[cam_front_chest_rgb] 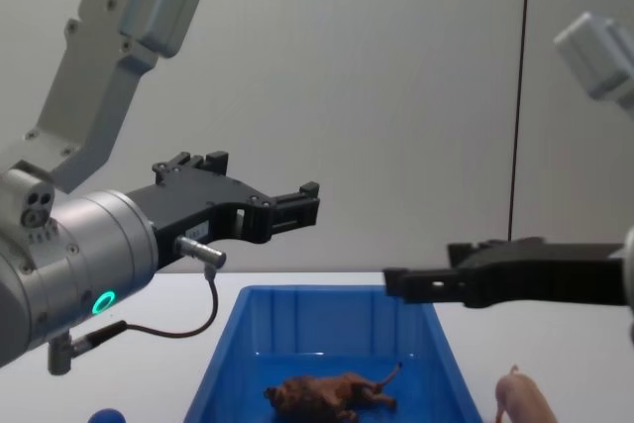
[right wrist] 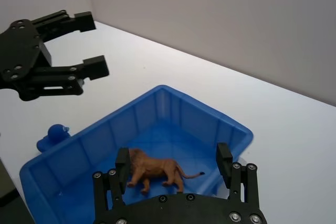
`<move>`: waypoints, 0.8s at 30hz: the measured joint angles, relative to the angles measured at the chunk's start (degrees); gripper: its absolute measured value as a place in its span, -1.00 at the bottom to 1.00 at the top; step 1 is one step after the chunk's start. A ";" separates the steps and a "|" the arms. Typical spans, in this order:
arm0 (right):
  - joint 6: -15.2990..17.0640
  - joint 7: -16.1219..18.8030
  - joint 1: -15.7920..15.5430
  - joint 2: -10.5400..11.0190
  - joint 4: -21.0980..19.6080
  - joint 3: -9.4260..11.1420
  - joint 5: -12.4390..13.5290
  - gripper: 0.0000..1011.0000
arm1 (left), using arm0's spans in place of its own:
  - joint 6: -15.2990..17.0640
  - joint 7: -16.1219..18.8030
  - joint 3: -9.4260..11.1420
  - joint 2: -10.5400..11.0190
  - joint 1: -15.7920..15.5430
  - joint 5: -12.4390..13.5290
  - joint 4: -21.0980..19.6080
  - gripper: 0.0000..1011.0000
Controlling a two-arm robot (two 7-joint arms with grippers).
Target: Pick up the two dolls from the table and place them into the box.
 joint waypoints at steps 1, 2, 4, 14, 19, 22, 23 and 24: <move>-0.08 -0.32 -0.29 0.24 -0.26 0.12 0.22 0.98 | 0.00 0.00 0.00 0.00 0.00 0.00 0.00 0.98; -0.18 -0.73 -0.71 0.56 -0.61 0.29 0.54 0.98 | 0.00 0.00 0.00 0.00 0.00 0.00 0.00 0.98; -0.39 -1.69 -1.75 1.31 -1.48 0.69 1.27 0.98 | 0.00 0.00 0.00 0.00 0.00 0.00 0.00 0.98; -0.57 -5.42 -6.85 4.79 -4.85 2.13 4.10 0.98 | 0.00 0.00 0.00 0.00 0.00 0.01 0.00 0.98; -0.50 -6.70 -9.14 6.24 -5.91 2.50 4.74 0.98 | 0.00 0.00 0.00 0.00 0.00 0.00 0.00 0.98; -0.44 -7.24 -10.30 6.89 -6.33 2.56 4.86 0.98 | 0.00 0.00 0.00 0.00 0.00 0.00 0.00 0.98; -0.42 -7.37 -10.53 7.02 -6.38 2.56 4.86 0.98 | 0.00 0.00 0.00 0.00 0.00 0.00 0.00 0.98; -0.39 -7.49 -10.74 7.13 -6.42 2.58 4.87 0.98 | 0.00 0.00 0.00 0.00 0.00 0.00 0.00 0.98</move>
